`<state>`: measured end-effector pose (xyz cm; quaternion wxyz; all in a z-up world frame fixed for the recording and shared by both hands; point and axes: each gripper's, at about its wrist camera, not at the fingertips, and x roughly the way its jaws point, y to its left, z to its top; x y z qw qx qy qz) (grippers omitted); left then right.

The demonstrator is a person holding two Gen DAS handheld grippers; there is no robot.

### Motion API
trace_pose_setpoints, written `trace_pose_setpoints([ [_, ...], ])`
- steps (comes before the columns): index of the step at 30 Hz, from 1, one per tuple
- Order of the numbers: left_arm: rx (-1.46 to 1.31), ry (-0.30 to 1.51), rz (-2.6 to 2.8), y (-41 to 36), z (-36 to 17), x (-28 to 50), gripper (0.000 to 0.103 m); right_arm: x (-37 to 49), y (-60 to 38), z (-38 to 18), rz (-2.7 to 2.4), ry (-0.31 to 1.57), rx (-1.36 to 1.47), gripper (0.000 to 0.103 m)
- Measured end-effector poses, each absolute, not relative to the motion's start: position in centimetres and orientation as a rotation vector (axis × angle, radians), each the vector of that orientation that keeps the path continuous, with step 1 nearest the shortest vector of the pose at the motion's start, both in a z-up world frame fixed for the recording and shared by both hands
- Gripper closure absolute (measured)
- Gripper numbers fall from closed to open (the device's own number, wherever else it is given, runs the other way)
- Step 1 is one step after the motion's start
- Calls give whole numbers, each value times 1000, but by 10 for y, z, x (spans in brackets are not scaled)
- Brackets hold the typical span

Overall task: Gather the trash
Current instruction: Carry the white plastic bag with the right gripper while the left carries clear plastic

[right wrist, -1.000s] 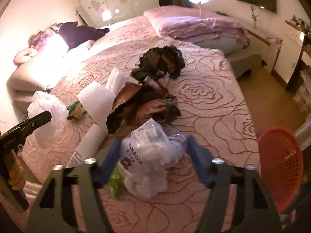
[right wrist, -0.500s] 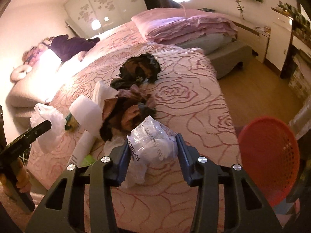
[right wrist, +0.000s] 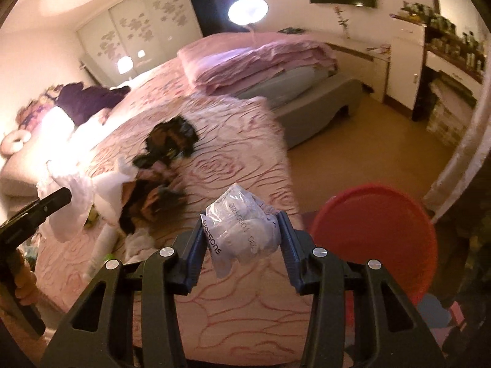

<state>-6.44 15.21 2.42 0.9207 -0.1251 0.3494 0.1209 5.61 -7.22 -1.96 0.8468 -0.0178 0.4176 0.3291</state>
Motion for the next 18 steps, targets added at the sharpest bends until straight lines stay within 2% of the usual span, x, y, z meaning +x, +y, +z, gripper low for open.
trace_pose_setpoints([
  [10,-162,718,35,77,33,-7,61,77,-131,-13,530,847,15,60],
  [18,-110,803,-121,30,7,40,61,89,-172,-24,401,851,52,60],
])
